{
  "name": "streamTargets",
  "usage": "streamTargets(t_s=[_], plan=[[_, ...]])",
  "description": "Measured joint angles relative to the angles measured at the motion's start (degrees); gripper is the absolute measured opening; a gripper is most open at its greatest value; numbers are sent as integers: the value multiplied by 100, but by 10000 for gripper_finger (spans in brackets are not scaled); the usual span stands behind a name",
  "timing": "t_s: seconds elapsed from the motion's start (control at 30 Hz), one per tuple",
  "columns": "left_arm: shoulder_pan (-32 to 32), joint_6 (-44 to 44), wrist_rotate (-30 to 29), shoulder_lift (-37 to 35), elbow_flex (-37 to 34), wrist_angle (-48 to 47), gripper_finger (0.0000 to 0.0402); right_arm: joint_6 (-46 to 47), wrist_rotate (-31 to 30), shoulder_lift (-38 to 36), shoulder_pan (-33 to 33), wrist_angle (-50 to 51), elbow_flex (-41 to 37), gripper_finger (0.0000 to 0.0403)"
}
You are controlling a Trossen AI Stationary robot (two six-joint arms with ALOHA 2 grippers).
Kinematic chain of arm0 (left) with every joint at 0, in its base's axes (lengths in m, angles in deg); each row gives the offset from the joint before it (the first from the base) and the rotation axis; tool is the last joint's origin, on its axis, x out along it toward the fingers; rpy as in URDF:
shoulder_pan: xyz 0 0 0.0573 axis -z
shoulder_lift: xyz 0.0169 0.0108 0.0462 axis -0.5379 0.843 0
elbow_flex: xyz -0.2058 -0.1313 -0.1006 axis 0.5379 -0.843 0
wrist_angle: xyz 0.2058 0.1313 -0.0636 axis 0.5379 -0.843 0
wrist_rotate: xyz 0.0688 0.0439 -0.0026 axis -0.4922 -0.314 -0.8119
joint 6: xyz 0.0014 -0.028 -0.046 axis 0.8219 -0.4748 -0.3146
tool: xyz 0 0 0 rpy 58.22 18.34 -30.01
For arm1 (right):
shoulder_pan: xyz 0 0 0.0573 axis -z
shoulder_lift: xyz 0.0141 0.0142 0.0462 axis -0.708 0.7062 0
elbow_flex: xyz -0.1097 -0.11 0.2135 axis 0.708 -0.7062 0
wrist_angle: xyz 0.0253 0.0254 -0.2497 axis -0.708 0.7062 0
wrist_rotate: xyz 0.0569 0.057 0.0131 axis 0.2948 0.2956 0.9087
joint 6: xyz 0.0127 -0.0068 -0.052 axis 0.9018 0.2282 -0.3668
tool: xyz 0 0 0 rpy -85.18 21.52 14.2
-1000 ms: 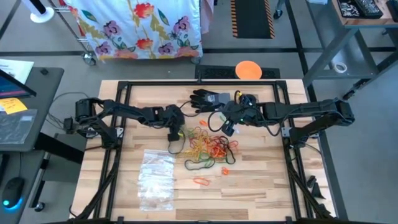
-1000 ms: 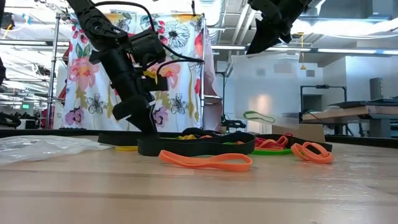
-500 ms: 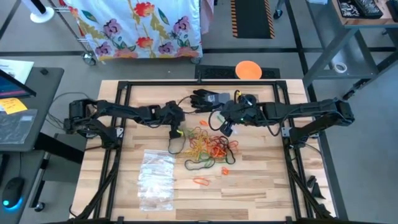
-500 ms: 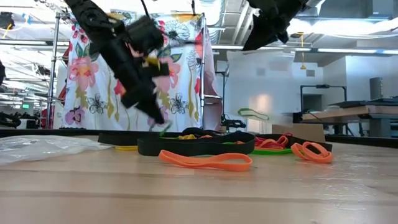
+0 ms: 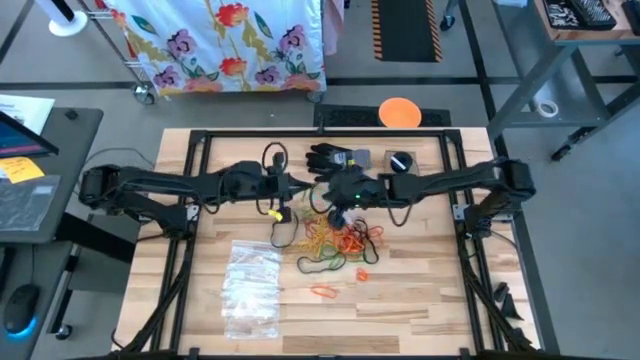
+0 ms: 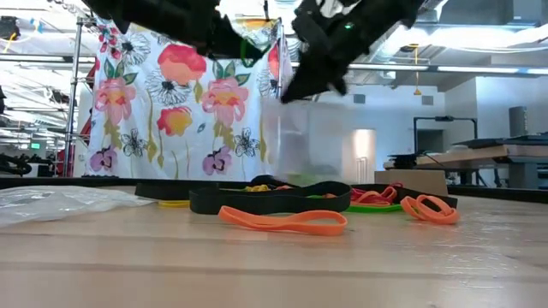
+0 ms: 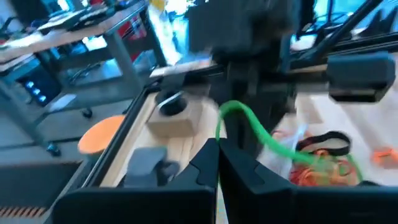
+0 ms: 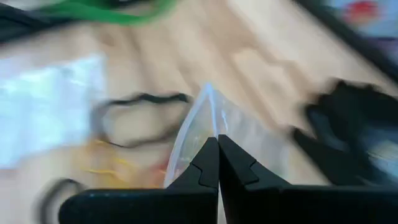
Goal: Sort rubber bands
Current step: Put the green rubber band into the transparent zip bag
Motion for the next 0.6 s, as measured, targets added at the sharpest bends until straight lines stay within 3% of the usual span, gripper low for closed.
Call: streamTargets(t_s=[0.17,0.37,0.6], plan=[[119,87,48,375,-7,584,0,103,518,122,166,-535,4,0],[282,425,18,898,-10,1306,0,461,708,107,387,-578,4,0],[384,920,-547,1294,-11,1310,0,630,1043,105,569,-627,4,0]])
